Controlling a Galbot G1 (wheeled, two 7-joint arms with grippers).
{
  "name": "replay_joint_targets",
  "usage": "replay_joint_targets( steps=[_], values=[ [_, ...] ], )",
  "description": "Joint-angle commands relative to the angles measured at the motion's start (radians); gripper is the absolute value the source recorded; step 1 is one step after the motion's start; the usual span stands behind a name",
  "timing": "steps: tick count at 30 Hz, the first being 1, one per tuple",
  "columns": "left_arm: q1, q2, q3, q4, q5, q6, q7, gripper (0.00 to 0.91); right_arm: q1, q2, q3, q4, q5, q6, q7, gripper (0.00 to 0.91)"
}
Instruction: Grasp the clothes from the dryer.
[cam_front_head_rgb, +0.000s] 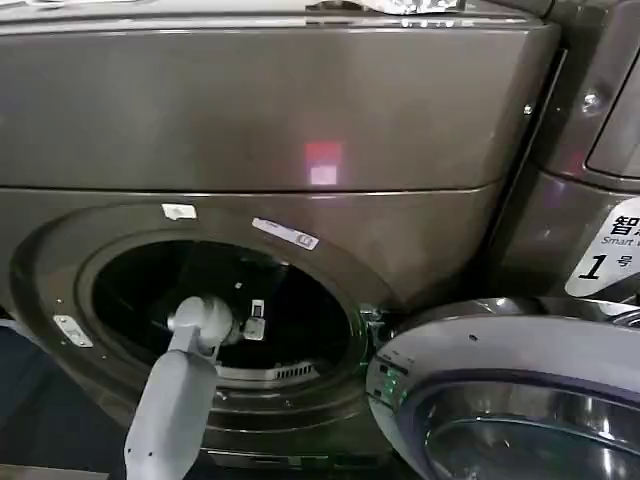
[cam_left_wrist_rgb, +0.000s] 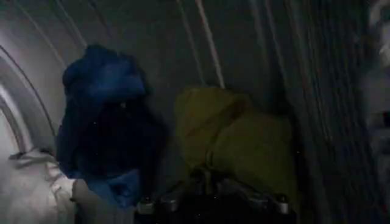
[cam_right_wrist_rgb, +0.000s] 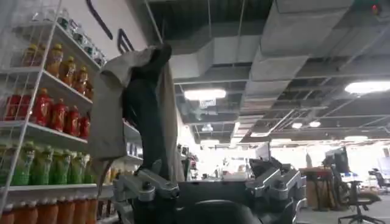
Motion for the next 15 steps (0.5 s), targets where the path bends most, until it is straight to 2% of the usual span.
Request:
replay_joint_targets(
  steps=[1, 5, 10, 11, 15],
  values=[
    [0.006, -0.001, -0.074, -0.09, -0.259, 0.091, -0.344, 0.0, 0.001, -0.001, -0.001, -0.004, -0.002, 0.003, -0.001, 0.907],
    [-0.004, -0.014, -0.073, -0.043, -0.398, 0.159, -0.607, 0.0, 0.012, 0.001, -0.011, 0.003, -0.002, 0.002, -0.001, 0.907],
    [0.006, -0.073, -0.064, -0.063, -0.613, 0.285, -0.913, 0.0, 0.015, 0.008, -0.019, 0.014, -0.001, 0.003, -0.004, 0.907],
    [0.01, -0.082, -0.062, -0.069, -0.641, 0.315, -1.022, 0.0, 0.014, 0.009, -0.018, 0.015, -0.001, 0.006, -0.004, 0.907],
    [0.028, -0.123, -0.063, -0.116, -0.816, 0.383, -1.226, 0.0, 0.009, 0.006, -0.017, 0.018, 0.0, 0.008, 0.001, 0.907]
  ],
)
